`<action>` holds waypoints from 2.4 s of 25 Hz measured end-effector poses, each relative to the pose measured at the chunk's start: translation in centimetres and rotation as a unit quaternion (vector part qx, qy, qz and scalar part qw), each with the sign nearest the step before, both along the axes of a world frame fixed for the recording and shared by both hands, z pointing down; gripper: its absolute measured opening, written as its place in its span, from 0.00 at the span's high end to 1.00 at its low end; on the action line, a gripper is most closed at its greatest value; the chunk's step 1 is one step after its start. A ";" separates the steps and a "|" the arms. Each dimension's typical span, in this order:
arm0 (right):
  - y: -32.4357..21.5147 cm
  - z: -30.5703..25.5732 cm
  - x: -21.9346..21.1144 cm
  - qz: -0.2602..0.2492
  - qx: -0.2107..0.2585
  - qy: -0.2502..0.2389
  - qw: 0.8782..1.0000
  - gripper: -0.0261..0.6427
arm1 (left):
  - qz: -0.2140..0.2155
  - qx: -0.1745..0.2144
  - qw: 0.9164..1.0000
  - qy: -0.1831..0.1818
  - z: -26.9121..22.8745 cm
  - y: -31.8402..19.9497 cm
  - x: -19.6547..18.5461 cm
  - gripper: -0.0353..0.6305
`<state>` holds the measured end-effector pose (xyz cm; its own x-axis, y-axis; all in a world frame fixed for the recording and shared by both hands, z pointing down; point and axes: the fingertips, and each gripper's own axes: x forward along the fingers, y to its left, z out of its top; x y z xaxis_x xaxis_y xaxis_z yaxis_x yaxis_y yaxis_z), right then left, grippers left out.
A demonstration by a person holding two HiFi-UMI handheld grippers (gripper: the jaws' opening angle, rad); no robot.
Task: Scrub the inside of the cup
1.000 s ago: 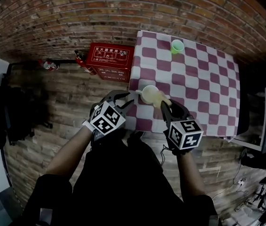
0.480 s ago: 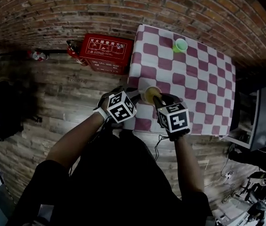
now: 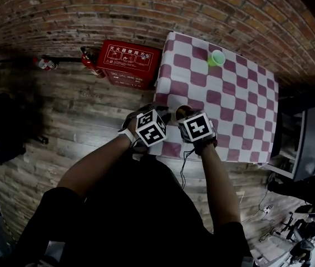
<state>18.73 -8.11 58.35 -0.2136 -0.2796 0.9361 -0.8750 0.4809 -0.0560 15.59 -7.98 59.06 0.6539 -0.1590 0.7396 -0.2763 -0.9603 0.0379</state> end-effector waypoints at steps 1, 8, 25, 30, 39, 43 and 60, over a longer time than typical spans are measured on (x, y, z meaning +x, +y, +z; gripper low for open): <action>-0.3 -0.1 0.0 0.004 0.001 -0.008 1.000 0.82 | -0.001 -0.001 1.000 0.000 0.0 0.0 0.1 0.80; 0.6 -3.8 1.0 0.133 -0.007 -0.174 0.976 0.82 | 0.003 -0.002 1.000 -0.006 -0.1 -0.1 0.1 0.80; 0.5 -3.6 -0.1 -0.087 0.066 0.028 0.994 0.82 | -0.016 -0.015 1.000 -0.005 0.0 -0.3 -0.1 0.80; 0.7 -0.4 -0.8 -0.181 0.019 0.081 0.980 0.82 | -0.016 -0.012 1.000 -0.004 -0.2 -0.5 0.1 0.80; 0.2 -4.0 0.5 -0.185 0.115 0.129 0.967 0.82 | -0.015 -0.012 1.000 -0.002 -0.3 -0.7 -0.1 0.80; -0.1 -10.9 1.7 -0.122 0.205 0.121 0.964 0.82 | -0.017 -0.013 1.000 -0.002 -0.3 -0.9 -0.2 0.80; 0.2 -0.1 0.2 -0.233 0.023 0.134 0.963 0.82 | -0.020 -0.009 1.000 -0.006 -0.4 -0.9 -0.2 0.80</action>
<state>18.96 -7.92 58.26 -0.0793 -0.2539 0.9640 -0.5432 0.8219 0.1718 15.40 -8.91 58.65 0.6390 -0.1717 0.7498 -0.3147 -0.9478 0.0512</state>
